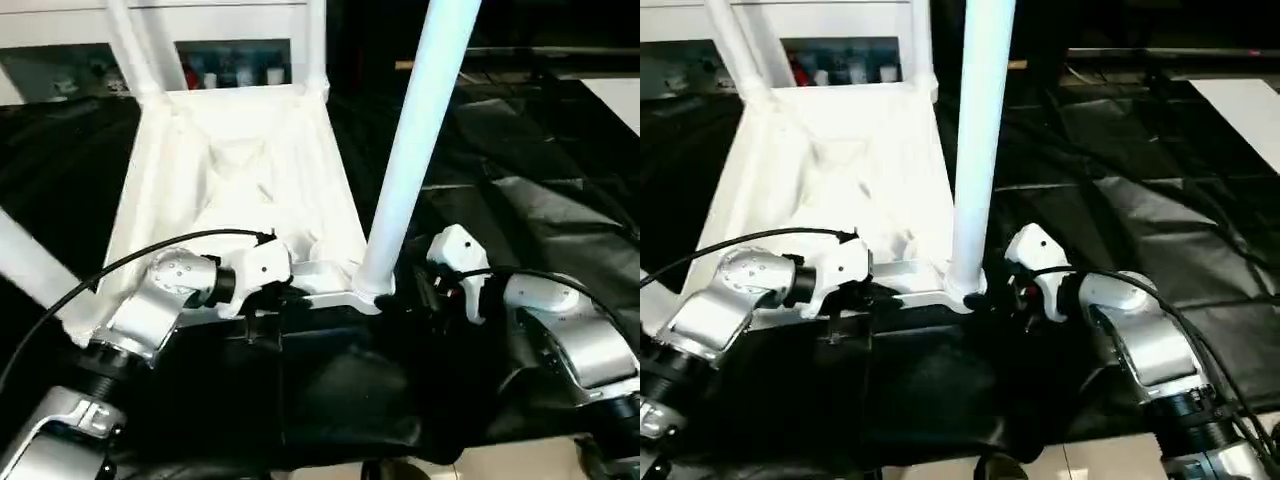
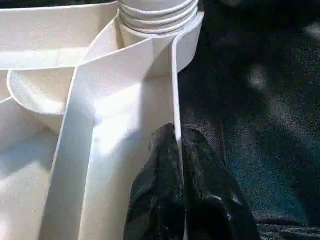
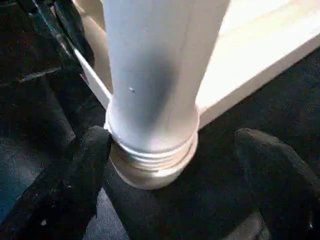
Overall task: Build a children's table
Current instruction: Rotate leg to tighten
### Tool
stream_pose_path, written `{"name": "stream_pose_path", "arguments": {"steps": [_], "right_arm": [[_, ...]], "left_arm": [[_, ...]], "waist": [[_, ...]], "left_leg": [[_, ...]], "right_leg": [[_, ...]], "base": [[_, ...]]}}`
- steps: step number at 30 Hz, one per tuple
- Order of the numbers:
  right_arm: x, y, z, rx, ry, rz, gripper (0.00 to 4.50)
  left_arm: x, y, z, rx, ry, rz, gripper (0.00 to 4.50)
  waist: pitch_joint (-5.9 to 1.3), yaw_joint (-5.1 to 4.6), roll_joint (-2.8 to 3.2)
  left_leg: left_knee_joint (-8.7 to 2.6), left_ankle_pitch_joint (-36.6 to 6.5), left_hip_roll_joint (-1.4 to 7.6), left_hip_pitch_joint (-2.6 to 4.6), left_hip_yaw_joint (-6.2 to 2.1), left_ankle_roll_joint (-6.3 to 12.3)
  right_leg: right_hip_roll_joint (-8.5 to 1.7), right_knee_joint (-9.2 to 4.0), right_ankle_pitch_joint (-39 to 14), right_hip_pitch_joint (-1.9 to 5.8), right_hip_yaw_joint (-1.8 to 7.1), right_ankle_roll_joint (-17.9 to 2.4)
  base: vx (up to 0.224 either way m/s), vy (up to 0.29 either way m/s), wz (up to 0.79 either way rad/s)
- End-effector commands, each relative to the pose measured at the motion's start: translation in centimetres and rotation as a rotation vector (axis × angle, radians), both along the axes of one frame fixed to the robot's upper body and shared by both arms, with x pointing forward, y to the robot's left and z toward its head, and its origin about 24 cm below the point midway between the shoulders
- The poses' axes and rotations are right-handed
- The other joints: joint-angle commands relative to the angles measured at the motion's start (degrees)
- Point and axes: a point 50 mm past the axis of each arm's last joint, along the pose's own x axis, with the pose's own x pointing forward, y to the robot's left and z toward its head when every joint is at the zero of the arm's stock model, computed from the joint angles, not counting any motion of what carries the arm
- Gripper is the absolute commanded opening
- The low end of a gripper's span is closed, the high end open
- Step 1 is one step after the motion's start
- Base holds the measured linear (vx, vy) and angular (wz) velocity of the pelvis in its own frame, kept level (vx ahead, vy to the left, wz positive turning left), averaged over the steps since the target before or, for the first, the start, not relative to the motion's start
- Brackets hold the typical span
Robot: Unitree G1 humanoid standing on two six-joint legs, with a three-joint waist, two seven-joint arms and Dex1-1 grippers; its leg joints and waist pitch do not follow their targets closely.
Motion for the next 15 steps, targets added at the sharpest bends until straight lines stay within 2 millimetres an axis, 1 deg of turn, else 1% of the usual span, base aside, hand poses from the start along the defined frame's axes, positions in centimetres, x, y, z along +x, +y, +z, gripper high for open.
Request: {"name": "stream_pose_path", "arguments": {"steps": [1, 2, 4, 6, 8, 10, 11, 12, 14, 15], "right_arm": [[0.1, 0.6, 0.4, 0.008, -0.027, 0.042, 4.20], [0.1, 0.6, 0.4, 0.008, -0.027, 0.042, 4.20], [0.1, 1.2, 0.4, 0.036, -0.021, 0.060, 4.20], [0.1, 1.5, 0.3, 0.042, -0.017, 0.071, 4.20], [0.2, 1.7, 0.0, 0.031, -0.011, 0.073, 4.20], [0.2, 1.7, -0.1, 0.027, -0.005, 0.074, 4.20], [0.2, 1.6, -0.2, 0.027, -0.001, 0.077, 4.04], [0.2, 1.6, -0.2, 0.028, 0.002, 0.079, 4.04], [0.2, 1.6, -0.3, 0.027, 0.007, 0.080, 3.84], [0.2, 1.6, -0.3, 0.027, 0.007, 0.081, 3.84]], "left_arm": [[-1.2, -0.7, -1.8, 0.038, 0.086, -0.076, 0.00], [-1.2, -0.7, -1.8, 0.038, 0.086, -0.076, 0.00], [-1.2, -0.7, -1.8, 0.036, 0.088, -0.081, 0.00], [-1.3, -0.8, -1.8, 0.036, 0.089, -0.084, 0.00], [-1.3, -0.8, -1.7, 0.038, 0.089, -0.085, 0.00], [-1.3, -0.7, -1.7, 0.039, 0.089, -0.085, 0.00], [-1.3, -0.7, -1.7, 0.040, 0.089, -0.083, 0.00], [-1.3, -0.7, -1.7, 0.040, 0.089, -0.083, 0.00], [-1.3, -0.7, -1.7, 0.041, 0.088, -0.080, 0.00], [-1.3, -0.7, -1.7, 0.041, 0.088, -0.079, 0.00]], "waist": [[-3.47, 0.17, -0.26], [-3.52, 0.18, -0.24], [-3.57, 0.31, 0.02], [-3.57, 0.33, -0.10], [-3.51, 0.35, -0.09], [-3.49, 0.42, -0.12], [-3.52, 0.44, -0.27], [-3.52, 0.44, -0.27], [-3.54, 0.45, -0.27], [-3.61, 0.42, -0.33]], "left_leg": [[-2.97, -7.66, 3.10, 0.88, -1.04, 5.41], [-2.95, -7.37, 3.10, 0.93, -1.03, 5.58], [-2.88, -6.97, 3.13, 1.01, -1.04, 5.91], [-2.87, -7.09, 3.12, 0.98, -1.04, 5.98], [-2.91, -7.39, 3.16, 1.02, -1.05, 5.84], [-2.93, -7.74, 3.12, 1.03, -1.06, 5.43], [-2.89, -7.81, 3.09, 1.02, -1.02, 5.33], [-2.89, -7.81, 3.09, 1.02, -1.02, 5.33], [-2.86, -7.38, 3.08, 0.98, -1.06, 5.50], [-2.79, -6.90, 3.05, 0.97, -1.04, 5.71]], "right_leg": [[-3.68, -2.57, -3.64, 2.61, 2.53, -16.29], [-3.66, -2.51, -3.25, 2.62, 2.52, -16.41], [-3.59, -2.36, -2.00, 2.58, 2.46, -16.79], [-3.58, -2.31, -1.85, 2.62, 2.44, -16.96], [-3.56, -2.37, -2.39, 2.57, 2.44, -16.95], [-3.56, -2.41, -3.27, 2.59, 2.43, -16.92], [-3.56, -2.40, -3.36, 2.64, 2.47, -16.73], [-3.56, -2.40, -3.36, 2.64, 2.47, -16.73], [-3.59, -2.31, -3.03, 2.67, 2.47, -16.53], [-3.57, -2.24, -2.43, 2.70, 2.47, -16.60]], "base": [[0.000, 0.000, 0.00], [0.000, 0.000, 0.00], [0.000, 0.000, 0.00], [0.000, 0.000, 0.00], [0.000, 0.000, 0.00], [0.000, 0.000, 0.00], [0.000, 0.000, 0.00], [0.000, 0.000, 0.00], [0.000, 0.000, 0.00], [0.000, 0.000, 0.00]]}}
